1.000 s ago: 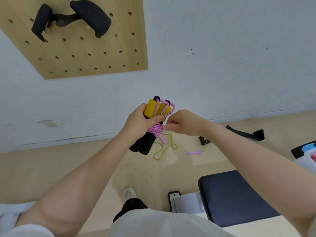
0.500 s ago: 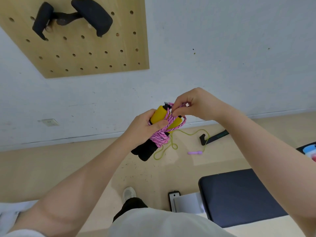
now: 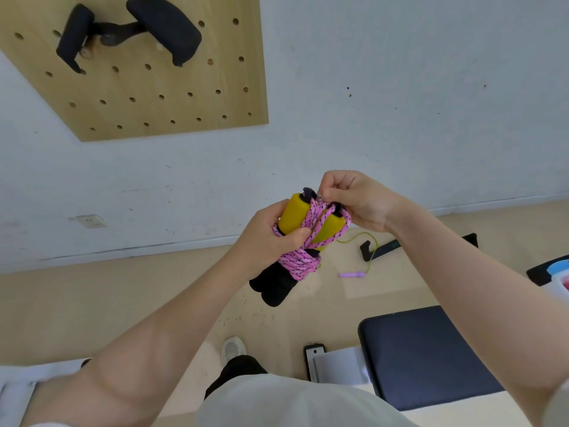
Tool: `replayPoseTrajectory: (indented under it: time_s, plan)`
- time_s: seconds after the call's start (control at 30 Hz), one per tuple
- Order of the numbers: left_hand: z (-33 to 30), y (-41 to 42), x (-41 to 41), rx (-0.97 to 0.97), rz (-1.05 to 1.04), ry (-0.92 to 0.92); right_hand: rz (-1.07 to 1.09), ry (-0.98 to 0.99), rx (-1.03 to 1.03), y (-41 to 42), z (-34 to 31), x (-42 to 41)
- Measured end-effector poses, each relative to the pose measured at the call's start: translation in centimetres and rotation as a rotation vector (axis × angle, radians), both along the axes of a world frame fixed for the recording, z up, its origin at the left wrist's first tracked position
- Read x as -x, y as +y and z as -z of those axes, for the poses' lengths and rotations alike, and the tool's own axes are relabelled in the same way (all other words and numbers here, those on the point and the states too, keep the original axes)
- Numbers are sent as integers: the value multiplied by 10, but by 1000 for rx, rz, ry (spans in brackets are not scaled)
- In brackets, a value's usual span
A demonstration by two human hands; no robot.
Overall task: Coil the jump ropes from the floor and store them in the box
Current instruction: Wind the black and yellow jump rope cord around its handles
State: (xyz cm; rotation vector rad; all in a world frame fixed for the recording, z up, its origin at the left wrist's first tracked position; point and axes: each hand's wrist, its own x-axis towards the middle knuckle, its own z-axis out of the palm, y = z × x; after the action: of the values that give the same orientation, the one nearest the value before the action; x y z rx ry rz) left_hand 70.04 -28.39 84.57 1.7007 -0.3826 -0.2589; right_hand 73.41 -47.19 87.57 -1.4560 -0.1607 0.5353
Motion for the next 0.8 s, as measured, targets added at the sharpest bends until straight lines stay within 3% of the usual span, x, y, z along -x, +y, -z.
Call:
replayPoseTrajectory:
  time_s: [0.1,0.23,0.3,0.37,0.57,0.8]
  plan:
    - [-2,-1,-2,156,-32,66,116,-68,-69,10,4,-5]
    - [-10,-3,-5,391,-146,149,223,-314,132,24,15,-7]
    - [-15,-1,-9,446,-219,154,195,-343,208,28,27,1]
    - [-15,-1,-13,452,-298,187,173,-363,281,31,37,11]
    - [11,-8,-35,495,-549,583,154,-384,586,37,57,24]
    - [26,-14,-56,402,-664,652,206,-322,590,46,62,27]
